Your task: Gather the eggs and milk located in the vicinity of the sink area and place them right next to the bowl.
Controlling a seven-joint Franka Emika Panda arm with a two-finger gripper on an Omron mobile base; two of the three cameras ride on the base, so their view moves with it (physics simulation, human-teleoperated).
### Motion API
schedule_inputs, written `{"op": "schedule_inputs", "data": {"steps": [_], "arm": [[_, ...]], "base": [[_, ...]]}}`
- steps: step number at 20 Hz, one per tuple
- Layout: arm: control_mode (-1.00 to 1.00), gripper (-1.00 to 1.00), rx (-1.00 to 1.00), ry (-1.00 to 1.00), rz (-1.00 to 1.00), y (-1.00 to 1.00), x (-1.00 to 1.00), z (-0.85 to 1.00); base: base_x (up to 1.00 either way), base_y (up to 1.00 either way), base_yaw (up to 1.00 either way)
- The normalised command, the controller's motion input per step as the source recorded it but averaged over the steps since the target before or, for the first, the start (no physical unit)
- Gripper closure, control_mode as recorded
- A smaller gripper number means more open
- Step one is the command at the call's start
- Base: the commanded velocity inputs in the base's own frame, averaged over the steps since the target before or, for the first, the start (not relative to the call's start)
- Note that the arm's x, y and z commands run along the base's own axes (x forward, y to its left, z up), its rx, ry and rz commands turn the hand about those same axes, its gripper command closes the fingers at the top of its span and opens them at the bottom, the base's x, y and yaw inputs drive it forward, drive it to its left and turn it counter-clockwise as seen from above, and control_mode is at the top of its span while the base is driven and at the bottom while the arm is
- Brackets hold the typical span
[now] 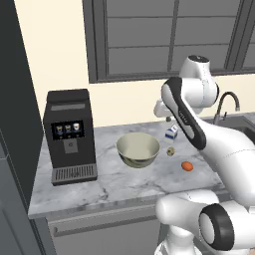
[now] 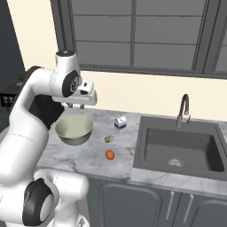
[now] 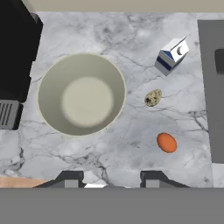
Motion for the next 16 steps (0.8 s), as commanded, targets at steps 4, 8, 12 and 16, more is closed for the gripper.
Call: {"op": "schedule_inputs", "data": {"steps": [4,8,12,16], "arm": [[-1.00,-1.00,0.00,-0.01,0.00,-0.06,-0.10,0.00],[-1.00,-1.00,0.00,-0.01,0.00,-0.18,-0.22,0.00],[-1.00,-1.00,0.00,0.00,0.00,-0.14,-0.24,0.00],[-1.00,-1.00,0.00,0.00,0.00,-0.14,-0.21,0.00]], "base": [[0.00,0.00,0.00],[0.00,0.00,0.00],[0.00,0.00,0.00],[0.00,0.00,0.00]]}}
